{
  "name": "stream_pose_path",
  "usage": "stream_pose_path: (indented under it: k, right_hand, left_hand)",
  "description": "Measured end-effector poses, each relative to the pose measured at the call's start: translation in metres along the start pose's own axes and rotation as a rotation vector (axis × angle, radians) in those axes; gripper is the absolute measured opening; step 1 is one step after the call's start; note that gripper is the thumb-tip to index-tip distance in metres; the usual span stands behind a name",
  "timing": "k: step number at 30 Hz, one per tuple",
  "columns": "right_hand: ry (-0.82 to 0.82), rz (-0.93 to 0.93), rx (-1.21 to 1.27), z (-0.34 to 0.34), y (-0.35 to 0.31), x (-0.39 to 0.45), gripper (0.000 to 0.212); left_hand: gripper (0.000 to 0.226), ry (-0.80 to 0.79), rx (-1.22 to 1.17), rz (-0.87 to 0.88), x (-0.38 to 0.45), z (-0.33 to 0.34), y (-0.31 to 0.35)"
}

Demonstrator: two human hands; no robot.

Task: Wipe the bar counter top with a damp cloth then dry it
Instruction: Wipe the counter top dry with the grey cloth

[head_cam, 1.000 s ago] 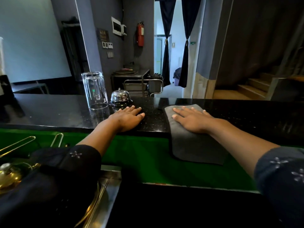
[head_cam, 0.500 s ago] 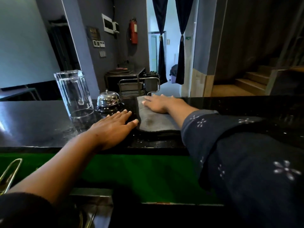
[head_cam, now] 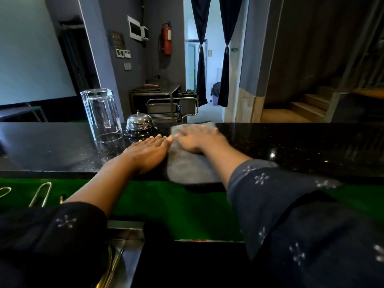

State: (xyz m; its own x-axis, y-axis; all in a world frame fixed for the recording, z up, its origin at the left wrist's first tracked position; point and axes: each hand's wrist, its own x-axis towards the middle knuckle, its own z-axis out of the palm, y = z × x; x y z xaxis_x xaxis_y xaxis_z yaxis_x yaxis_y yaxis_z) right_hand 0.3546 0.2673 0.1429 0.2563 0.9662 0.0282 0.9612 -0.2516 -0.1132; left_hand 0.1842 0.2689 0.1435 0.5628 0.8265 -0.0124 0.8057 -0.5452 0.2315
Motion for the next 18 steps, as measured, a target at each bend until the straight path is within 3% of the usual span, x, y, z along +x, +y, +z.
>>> stream_pose_path:
  k: [2, 5, 12, 15, 18]
  right_hand:
    - [-0.029, -0.116, -0.001, 0.003, -0.015, -0.023, 0.061]
    - [-0.054, -0.159, 0.027, 0.000, 0.019, -0.053, 0.061]
    - [-0.038, 0.158, 0.002, -0.012, 0.150, -0.046, 0.066]
    - [-0.027, 0.229, -0.014, -0.016, 0.131, -0.038, 0.066]
    - [-0.005, 0.122, -0.004, -0.014, 0.085, -0.044, 0.065]
  left_hand:
    - [0.062, -0.003, 0.003, 0.007, -0.003, 0.000, 0.001]
    - [0.065, -0.004, 0.012, 0.032, -0.007, 0.000, -0.001]
    - [0.073, 0.016, 0.058, 0.020, 0.006, 0.007, -0.007]
    - [0.069, 0.021, 0.034, 0.001, 0.008, 0.006, -0.006]
    - [0.066, 0.015, 0.015, 0.007, 0.007, 0.004, -0.006]
